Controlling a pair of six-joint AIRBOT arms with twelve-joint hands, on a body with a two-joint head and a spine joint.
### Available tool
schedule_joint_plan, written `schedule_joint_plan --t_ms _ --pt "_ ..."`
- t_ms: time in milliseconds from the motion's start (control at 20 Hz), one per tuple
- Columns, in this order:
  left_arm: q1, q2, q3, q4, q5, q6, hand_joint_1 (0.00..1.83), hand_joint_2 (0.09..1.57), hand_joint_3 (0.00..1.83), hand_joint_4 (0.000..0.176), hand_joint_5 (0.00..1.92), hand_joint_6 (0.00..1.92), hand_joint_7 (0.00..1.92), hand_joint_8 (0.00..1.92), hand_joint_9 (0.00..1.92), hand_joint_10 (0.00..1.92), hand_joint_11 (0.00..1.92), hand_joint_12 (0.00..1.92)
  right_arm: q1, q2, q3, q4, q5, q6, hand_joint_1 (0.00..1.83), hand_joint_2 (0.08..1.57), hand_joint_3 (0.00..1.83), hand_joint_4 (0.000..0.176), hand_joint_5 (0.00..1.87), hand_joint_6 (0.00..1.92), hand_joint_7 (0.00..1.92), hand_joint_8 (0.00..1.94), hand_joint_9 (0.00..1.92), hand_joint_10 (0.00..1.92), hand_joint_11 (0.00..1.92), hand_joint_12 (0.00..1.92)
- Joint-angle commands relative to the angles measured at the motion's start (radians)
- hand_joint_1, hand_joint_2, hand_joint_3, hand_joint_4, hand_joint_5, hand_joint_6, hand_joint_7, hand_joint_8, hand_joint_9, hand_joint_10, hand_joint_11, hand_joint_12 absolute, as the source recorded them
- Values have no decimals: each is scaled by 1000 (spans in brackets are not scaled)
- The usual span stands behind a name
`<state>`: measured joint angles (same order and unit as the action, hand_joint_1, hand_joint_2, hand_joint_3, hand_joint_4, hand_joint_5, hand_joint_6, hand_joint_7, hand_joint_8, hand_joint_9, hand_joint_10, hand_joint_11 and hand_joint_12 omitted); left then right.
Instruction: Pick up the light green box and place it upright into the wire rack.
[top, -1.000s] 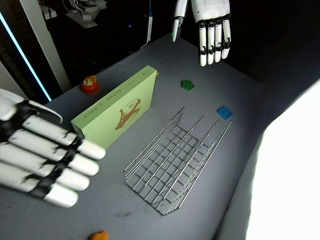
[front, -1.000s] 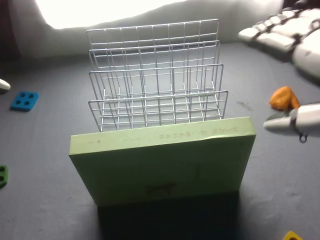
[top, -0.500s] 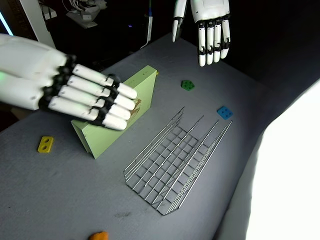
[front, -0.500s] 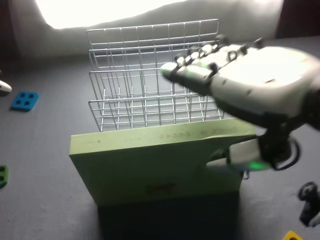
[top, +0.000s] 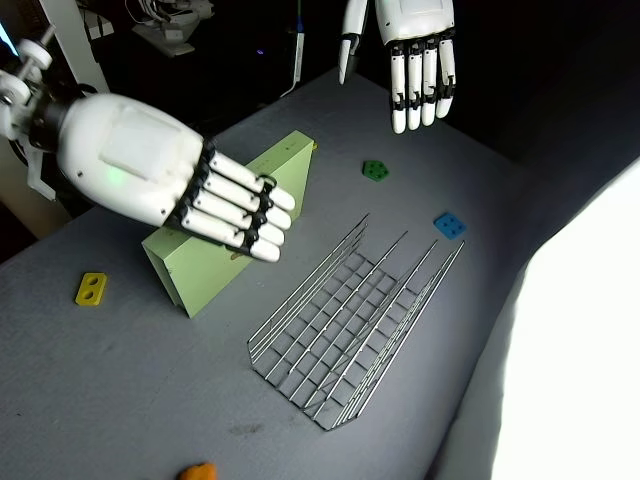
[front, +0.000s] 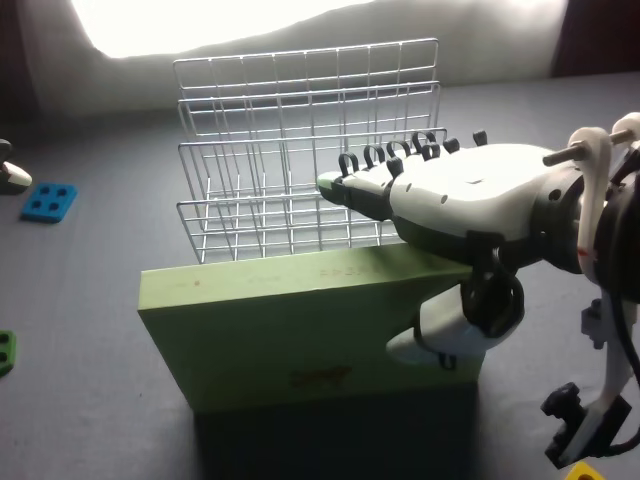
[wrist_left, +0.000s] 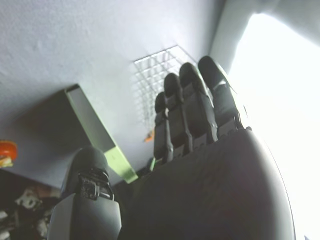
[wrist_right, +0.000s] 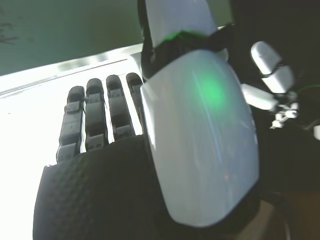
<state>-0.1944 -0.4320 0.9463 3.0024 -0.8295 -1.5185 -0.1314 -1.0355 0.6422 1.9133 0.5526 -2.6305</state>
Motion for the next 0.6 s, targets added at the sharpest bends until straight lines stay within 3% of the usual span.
schedule_joint_plan --t_ms 0,150,250,300,350,450,550 --pt "-9 1 1 10 83 5 148 1237 1 11 235 0 357 2 325 5 0 700 8 -2 1 -36 -33 3 1094 963 0 0 0 0 2 0 3 0 0 0" --pt "-9 1 0 10 83 5 139 1236 0 13 248 4 365 3 340 8 0 750 19 -29 7 12 -40 3 1109 959 0 0 0 0 11 4 4 2 0 0" --pt "-9 1 0 10 83 5 146 1234 0 13 238 0 367 1 322 4 0 665 28 -50 10 28 -37 15 1056 978 0 0 0 0 15 4 0 0 0 0" --pt "-9 1 0 10 83 5 130 1232 0 24 229 0 370 2 319 3 0 652 30 -57 11 28 -36 26 1093 971 0 0 0 0 23 7 0 0 0 0" --pt "-9 1 0 10 83 5 131 1233 0 24 224 0 362 0 309 0 0 649 30 -67 14 28 -36 44 1062 977 0 0 0 0 29 8 10 4 0 0" --pt "-9 1 0 10 83 5 124 1247 3 24 199 1 283 0 196 0 0 494 31 -79 20 28 -37 69 1034 975 0 0 44 16 86 24 61 23 34 18" --pt "-9 1 0 10 83 5 136 1248 2 27 185 0 261 0 180 0 0 481 31 -86 25 28 -39 71 1036 958 0 0 96 19 138 17 118 17 0 221"
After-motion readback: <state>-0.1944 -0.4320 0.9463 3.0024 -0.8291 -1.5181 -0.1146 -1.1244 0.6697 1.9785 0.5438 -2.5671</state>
